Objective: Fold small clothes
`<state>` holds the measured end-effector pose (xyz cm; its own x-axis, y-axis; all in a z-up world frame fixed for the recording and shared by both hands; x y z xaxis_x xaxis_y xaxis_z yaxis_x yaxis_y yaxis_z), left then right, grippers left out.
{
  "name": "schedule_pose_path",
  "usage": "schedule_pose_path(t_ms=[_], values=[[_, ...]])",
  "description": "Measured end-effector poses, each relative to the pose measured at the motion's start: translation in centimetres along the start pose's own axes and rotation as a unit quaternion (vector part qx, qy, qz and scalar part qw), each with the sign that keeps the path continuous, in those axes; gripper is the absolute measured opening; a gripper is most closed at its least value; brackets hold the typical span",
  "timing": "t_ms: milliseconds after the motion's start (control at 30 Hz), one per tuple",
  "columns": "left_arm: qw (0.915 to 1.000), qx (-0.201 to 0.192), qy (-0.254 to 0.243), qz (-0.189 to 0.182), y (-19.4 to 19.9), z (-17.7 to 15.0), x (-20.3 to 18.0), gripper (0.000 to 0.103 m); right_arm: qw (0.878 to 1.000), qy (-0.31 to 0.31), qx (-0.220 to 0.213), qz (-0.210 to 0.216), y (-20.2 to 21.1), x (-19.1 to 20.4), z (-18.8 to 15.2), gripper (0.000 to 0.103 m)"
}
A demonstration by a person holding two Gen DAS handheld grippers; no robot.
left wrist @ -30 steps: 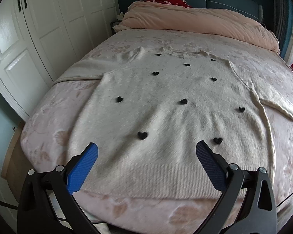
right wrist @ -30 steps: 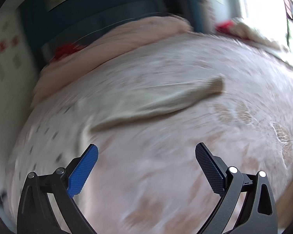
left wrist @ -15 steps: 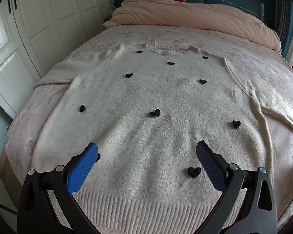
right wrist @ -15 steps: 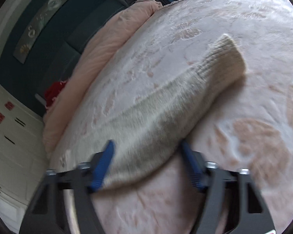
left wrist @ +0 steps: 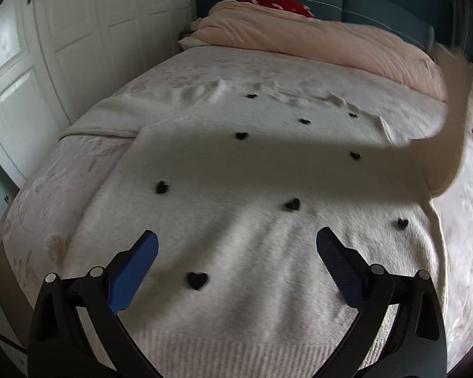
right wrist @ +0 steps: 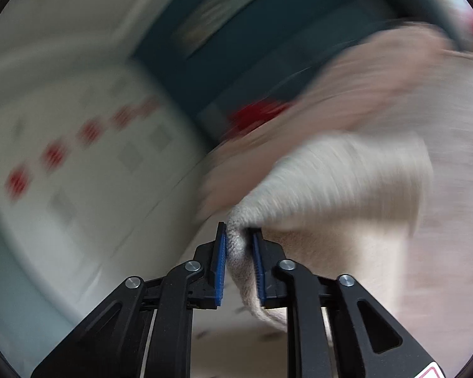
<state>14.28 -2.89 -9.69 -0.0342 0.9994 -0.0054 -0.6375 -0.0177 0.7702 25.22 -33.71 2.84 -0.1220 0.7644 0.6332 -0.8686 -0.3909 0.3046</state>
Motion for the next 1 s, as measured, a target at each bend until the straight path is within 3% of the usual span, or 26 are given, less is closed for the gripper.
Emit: schedule_pose_path(t_ms=[33, 67, 100, 167, 267, 400, 500, 633, 667, 733, 767, 800, 833, 900, 1000], values=[[1.0, 0.001, 0.007, -0.003, 0.0, 0.2, 0.5, 0.098, 0.999, 0.022, 0.023, 0.017, -1.8, 2.4, -1.2, 0.021], [0.9998, 0.002, 0.017, -0.005, 0.0, 0.5, 1.4, 0.098, 0.996, 0.062, 0.056, 0.028, -4.2, 5.4, -3.0, 0.03], [0.9997, 0.003, 0.024, -0.008, -0.1, 0.8, 2.0, 0.098, 0.99, 0.113, 0.08, 0.018, -5.7, 7.9, -5.2, 0.035], [0.9991, 0.004, 0.037, -0.018, -0.3, 1.6, 3.3, 0.098, 0.981, 0.174, 0.08, -0.025, -6.2, 8.5, -7.3, 0.05], [0.9984, 0.013, 0.041, -0.037, -1.6, 3.1, 4.9, 0.098, 0.968, 0.201, 0.094, -0.116, -4.5, 5.2, -9.1, 0.055], [0.9968, 0.038, 0.038, -0.06, -5.4, 5.6, 4.9, 0.098, 0.942, 0.188, 0.152, -0.233, -1.2, -3.0, -11.6, 0.057], [0.9937, 0.065, 0.053, -0.074, -9.5, 7.5, 4.2, 0.098, 0.924, 0.186, 0.193, -0.272, 0.1, -7.2, -13.3, 0.057], [0.9853, 0.1, 0.113, -0.08, -14.9, 9.3, 3.8, 0.095, 0.912, 0.197, 0.225, -0.281, -1.9, -8.4, -15.5, 0.057], [0.9839, 0.104, 0.122, -0.08, -15.6, 9.4, 3.7, 0.093, 0.91, 0.196, 0.228, -0.284, -2.6, -9.3, -15.9, 0.056], [0.9809, 0.118, 0.135, -0.076, -17.5, 9.7, 3.2, 0.071, 0.91, 0.192, 0.227, -0.29, -3.1, -8.9, -15.7, 0.053], [0.9814, 0.115, 0.133, -0.076, -17.9, 9.9, 2.9, 0.065, 0.913, 0.182, 0.226, -0.288, -4.0, -9.4, -15.5, 0.04], [0.9832, 0.11, 0.127, -0.071, -18.2, 10.3, 2.6, 0.053, 0.919, 0.164, 0.224, -0.281, -4.4, -9.6, -15.2, 0.029], [0.9849, 0.105, 0.119, -0.069, -18.4, 10.7, 2.2, 0.036, 0.925, 0.144, 0.22, -0.275, -4.5, -9.8, -14.8, 0.01], [0.9863, 0.094, 0.104, -0.086, -18.3, 11.5, 1.0, 0.017, 0.94, 0.099, 0.184, -0.268, -3.8, -10.6, -13.1, 0.01], [0.9881, 0.061, 0.099, -0.1, -17.6, 12.5, 0.0, 0.017, 0.954, 0.031, 0.114, -0.276, 0.0, -12.0, -10.8, 0.009]])
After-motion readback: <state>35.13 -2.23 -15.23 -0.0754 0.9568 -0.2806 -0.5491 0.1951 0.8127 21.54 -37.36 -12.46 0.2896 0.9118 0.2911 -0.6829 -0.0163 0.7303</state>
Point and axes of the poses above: each gripper's, at about its wrist camera, not at the fingertips, and y roughly against the way its jaws point, x to its left, z to its top, the point moved 5 cm from there along -y, roughly the way its jaws point
